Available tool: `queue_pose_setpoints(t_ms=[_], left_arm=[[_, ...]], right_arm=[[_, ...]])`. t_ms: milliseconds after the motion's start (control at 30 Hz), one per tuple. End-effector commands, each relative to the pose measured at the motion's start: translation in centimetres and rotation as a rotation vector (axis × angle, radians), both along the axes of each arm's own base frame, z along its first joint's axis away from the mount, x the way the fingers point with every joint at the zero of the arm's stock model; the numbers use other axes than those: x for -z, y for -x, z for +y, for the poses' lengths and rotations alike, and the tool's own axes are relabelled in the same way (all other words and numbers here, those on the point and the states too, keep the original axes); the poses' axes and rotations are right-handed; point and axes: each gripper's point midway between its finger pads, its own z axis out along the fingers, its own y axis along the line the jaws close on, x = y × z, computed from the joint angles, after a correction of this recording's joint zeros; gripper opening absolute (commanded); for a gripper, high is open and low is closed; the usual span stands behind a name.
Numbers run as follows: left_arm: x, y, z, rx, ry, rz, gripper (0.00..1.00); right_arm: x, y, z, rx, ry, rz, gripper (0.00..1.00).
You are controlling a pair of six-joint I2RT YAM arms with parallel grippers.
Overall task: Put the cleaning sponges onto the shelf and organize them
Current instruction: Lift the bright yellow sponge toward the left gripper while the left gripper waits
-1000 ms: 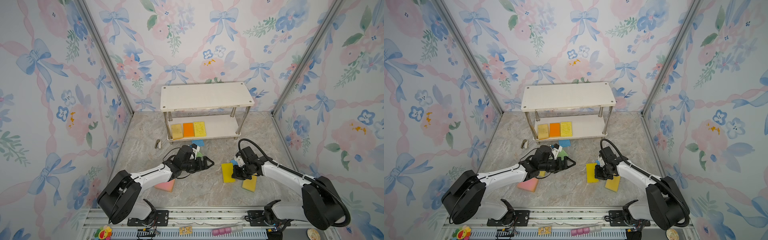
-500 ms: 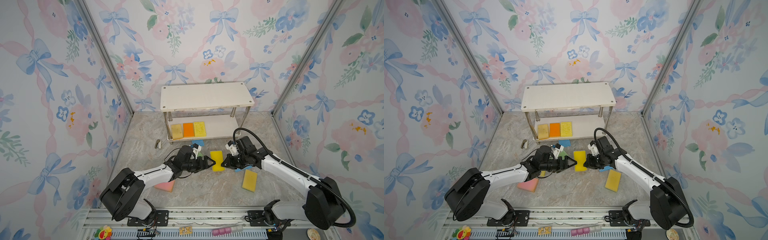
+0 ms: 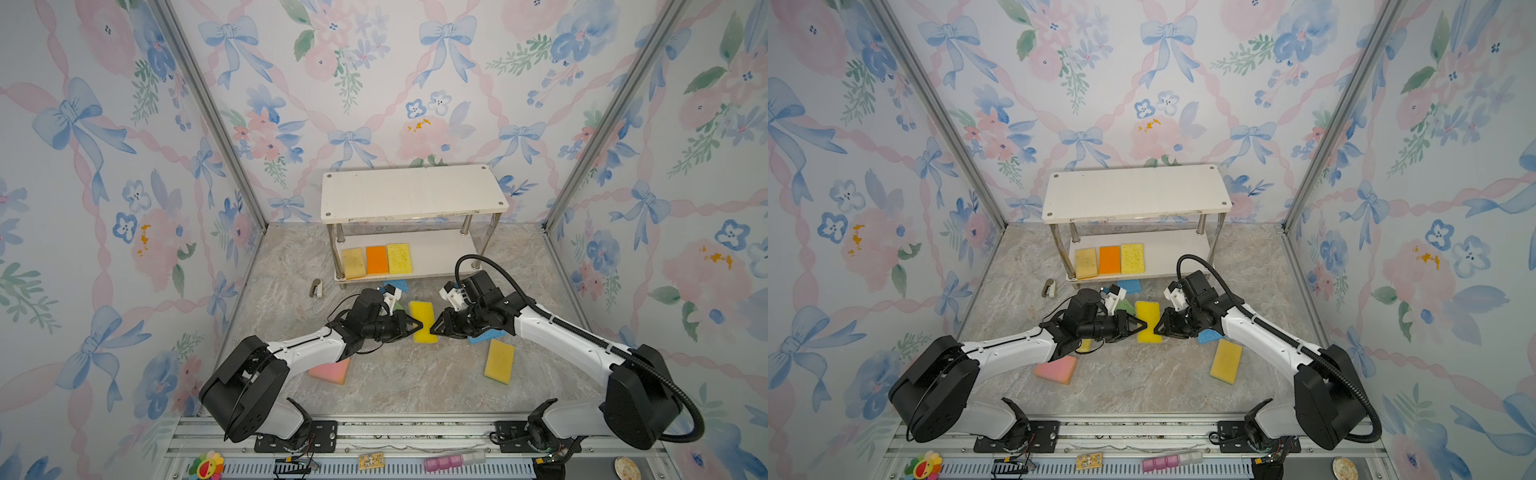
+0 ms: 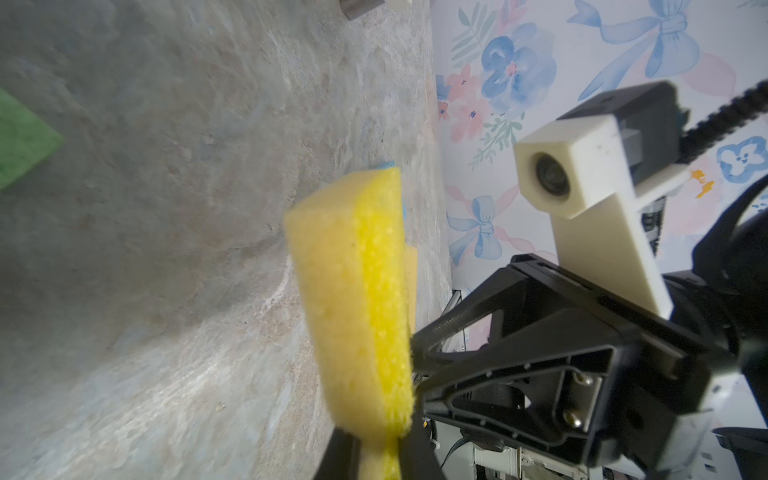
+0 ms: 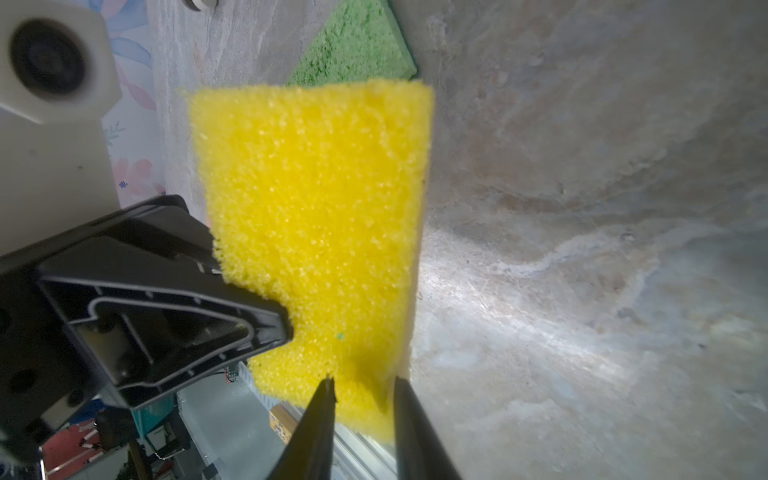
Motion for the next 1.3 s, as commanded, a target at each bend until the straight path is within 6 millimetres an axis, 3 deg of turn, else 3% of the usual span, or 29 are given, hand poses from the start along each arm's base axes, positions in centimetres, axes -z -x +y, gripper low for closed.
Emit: queue_pose_setpoints(t_ms=[0,267,500,767,1267], left_arm=[[-0.5,-0.6,1.0,-0.045,0.011,-0.014,0.12],[-2.6,-2.3,2.9,-0.163,0.129,-0.012,0.11],[-3.6,-2.5,2.4,-0.148,0.169,-0.027,0.11],[-4.6,-2.5,2.2,-0.132,0.197,-0.047,0.11],[-4.6,-2.4,2.0,-0.125,0.208,-0.041,0.10]], right_arm=[[-0.6,0.2,0.5,0.032,-0.037,0.014,0.44],[-1.6,0.2,1.1,0.127,-0.141,0.041,0.50],[-2.7,-0.7,2.4,0.172,-0.245,0.053,0.52],[-2.7,-1.2,2.3,0.193,-0.256,0.052,0.50],[-3.1,-1.2,2.0,0.203,-0.260,0.035,0.18]])
